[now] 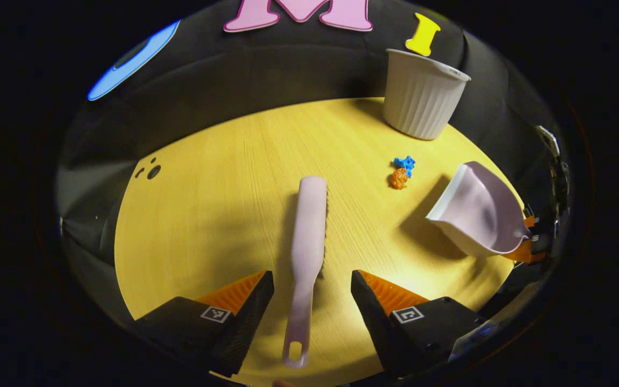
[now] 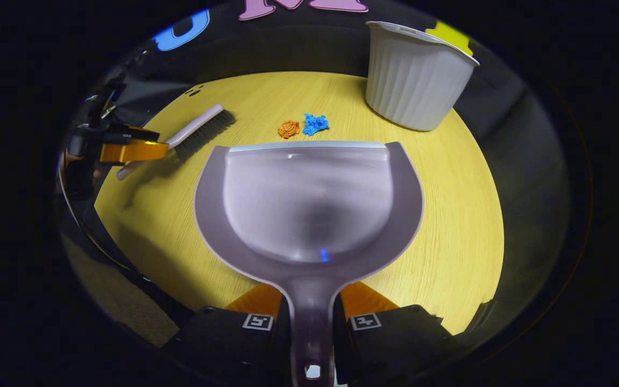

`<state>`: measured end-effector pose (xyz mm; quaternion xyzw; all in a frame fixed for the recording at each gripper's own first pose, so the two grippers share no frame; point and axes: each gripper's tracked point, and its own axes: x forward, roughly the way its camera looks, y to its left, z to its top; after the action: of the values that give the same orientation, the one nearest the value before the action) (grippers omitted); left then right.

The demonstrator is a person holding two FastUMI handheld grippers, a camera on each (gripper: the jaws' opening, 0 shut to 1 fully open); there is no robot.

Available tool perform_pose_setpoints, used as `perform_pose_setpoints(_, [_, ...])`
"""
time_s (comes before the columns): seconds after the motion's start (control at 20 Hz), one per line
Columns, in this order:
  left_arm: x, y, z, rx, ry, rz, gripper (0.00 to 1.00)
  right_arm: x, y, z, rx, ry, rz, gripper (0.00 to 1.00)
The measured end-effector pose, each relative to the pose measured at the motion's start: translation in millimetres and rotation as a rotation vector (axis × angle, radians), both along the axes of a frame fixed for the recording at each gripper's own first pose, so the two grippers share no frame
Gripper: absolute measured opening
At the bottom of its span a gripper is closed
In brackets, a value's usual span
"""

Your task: Pick up the small broom and dustpan from the desktop, sweep the trash into the dustpan with the broom, and then empty the trash into the garbage bin.

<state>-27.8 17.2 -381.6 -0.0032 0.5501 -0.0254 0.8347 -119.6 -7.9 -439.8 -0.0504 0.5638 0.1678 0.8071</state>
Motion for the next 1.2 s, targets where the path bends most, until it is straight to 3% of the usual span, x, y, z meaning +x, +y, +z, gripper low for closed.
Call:
perform_pose_setpoints(0.2, [2,3,-33,0.035,0.074,-0.026,0.88,-6,-12,4,-0.008,0.016,-0.014,0.34])
perform_pose_setpoints(0.4, [2,1,-48,0.034,0.103,-0.024,0.71,-7,-19,5,-0.013,0.019,-0.029,0.37])
perform_pose_setpoints(0.55, [5,-1,-50,0.013,0.094,-0.016,0.53,-9,-21,7,-0.012,0.027,-0.029,0.34])
perform_pose_setpoints(0.6, [6,0,-53,0.01,0.095,-0.009,0.51,-9,-21,8,-0.013,0.031,-0.025,0.34])
perform_pose_setpoints(0.65, [7,1,-51,0.007,0.088,-0.003,0.37,-10,-22,8,-0.014,0.032,-0.018,0.35])
perform_pose_setpoints(0.7, [10,1,-51,0.014,0.081,-0.001,0.33,-10,-21,10,-0.014,0.035,-0.009,0.37])
perform_pose_setpoints(0.85, [23,3,-44,0.056,0.037,-0.021,0.29,-6,-20,10,-0.019,0.049,0.038,0.37])
perform_pose_setpoints(1.05, [54,-14,-26,0.035,-0.032,-0.086,0.25,-4,-23,9,-0.041,0.125,0.121,0.34])
perform_pose_setpoints(1.2, [80,-28,-22,0.039,-0.045,-0.142,0.28,-1,-29,5,-0.078,0.174,0.167,0.37])
